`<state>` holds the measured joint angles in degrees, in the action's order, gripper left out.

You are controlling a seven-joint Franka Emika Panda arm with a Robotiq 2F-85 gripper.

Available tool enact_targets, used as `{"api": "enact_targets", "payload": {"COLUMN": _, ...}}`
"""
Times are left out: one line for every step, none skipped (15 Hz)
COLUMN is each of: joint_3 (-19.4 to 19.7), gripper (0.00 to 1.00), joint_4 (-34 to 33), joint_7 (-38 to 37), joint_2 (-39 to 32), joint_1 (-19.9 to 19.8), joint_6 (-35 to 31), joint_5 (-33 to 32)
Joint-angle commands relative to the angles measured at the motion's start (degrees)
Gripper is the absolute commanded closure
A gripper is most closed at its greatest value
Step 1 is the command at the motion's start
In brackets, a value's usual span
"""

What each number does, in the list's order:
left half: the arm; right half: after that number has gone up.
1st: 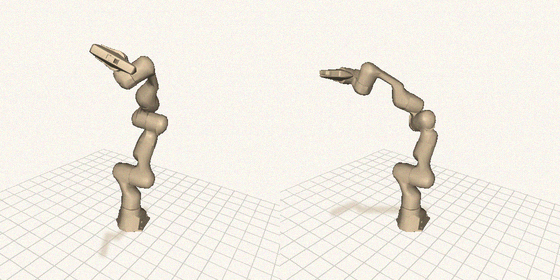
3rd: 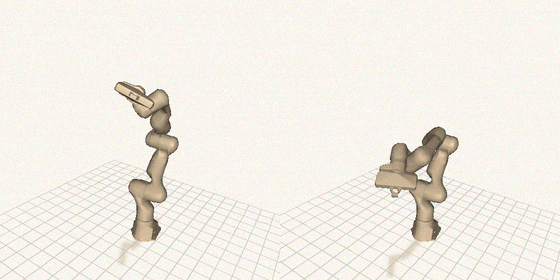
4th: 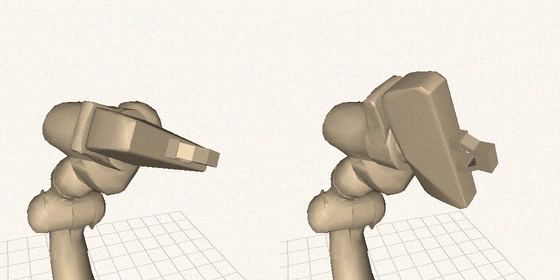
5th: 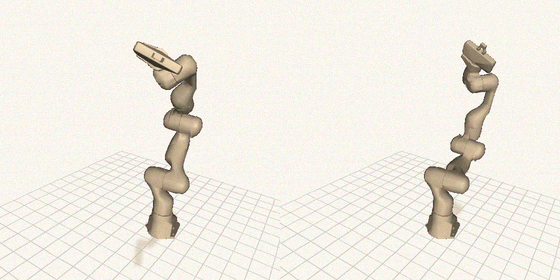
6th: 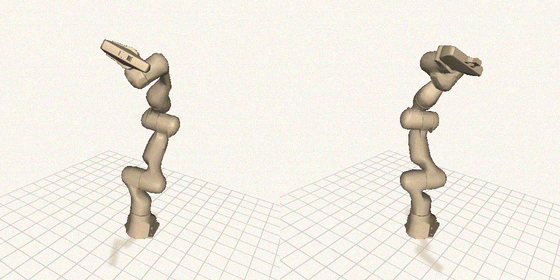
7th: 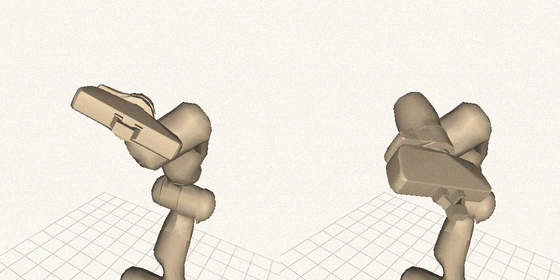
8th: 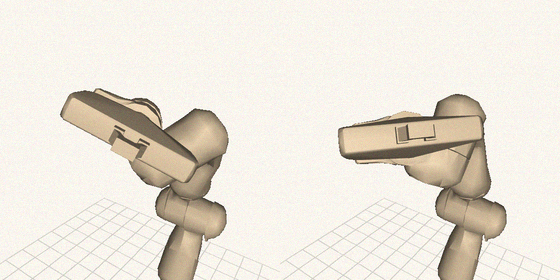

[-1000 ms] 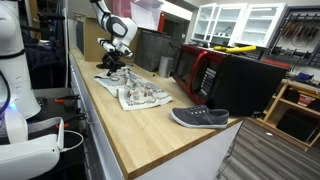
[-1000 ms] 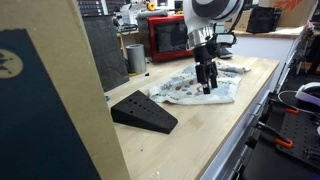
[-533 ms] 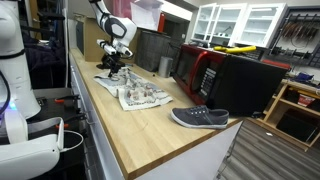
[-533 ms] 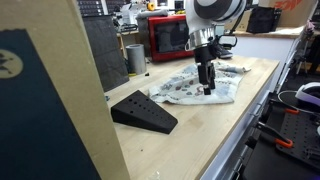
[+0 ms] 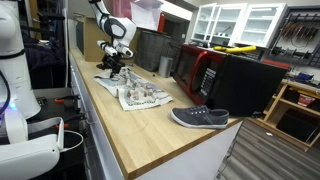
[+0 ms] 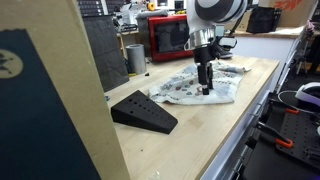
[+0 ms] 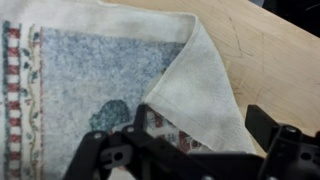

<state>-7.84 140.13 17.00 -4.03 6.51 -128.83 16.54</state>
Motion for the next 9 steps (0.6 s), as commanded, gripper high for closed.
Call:
{"api": "enact_targets", "payload": {"joint_3": -0.6, "gripper": 0.0, "joint_4": 2.1, "joint_7": 2.0, "joint_2": 1.1, "joint_1": 0.3, "joint_6": -2.8, "joint_5": 0.7}}
{"api": "enact_targets", "payload": {"joint_3": -0.6, "gripper": 0.0, "joint_4": 2.5, "joint_7": 2.1, "joint_2": 1.0, "joint_1": 0.4, "joint_6": -3.7, "joint_5": 0.3}}
{"api": "enact_targets", "payload": {"joint_3": -0.8, "gripper": 0.0, "joint_4": 2.9, "joint_7": 2.2, "joint_2": 0.8, "joint_1": 0.4, "joint_6": -4.3, "joint_5": 0.2}}
{"api": "enact_targets", "payload": {"joint_3": -0.9, "gripper": 0.0, "joint_4": 3.1, "joint_7": 2.1, "joint_2": 0.8, "joint_1": 0.4, "joint_6": -4.8, "joint_5": 0.2}}
{"api": "enact_targets", "payload": {"joint_3": -1.0, "gripper": 0.0, "joint_4": 3.3, "joint_7": 2.3, "joint_2": 0.6, "joint_1": 0.4, "joint_6": -5.2, "joint_5": 0.3}}
{"api": "enact_targets", "payload": {"joint_3": -1.0, "gripper": 0.0, "joint_4": 3.5, "joint_7": 2.3, "joint_2": 0.7, "joint_1": 0.4, "joint_6": -5.5, "joint_5": 0.4}}
{"api": "enact_targets", "payload": {"joint_3": -1.0, "gripper": 0.0, "joint_4": 3.5, "joint_7": 2.5, "joint_2": 0.7, "joint_1": 0.4, "joint_6": -5.4, "joint_5": 0.6}}
{"api": "enact_targets", "payload": {"joint_3": -1.0, "gripper": 0.0, "joint_4": 3.3, "joint_7": 2.5, "joint_2": 0.8, "joint_1": 0.4, "joint_6": -5.1, "joint_5": 0.8}}
{"api": "enact_targets", "payload": {"joint_3": -1.0, "gripper": 0.0, "joint_4": 3.1, "joint_7": 2.6, "joint_2": 0.8, "joint_1": 0.3, "joint_6": -4.7, "joint_5": 1.0}}
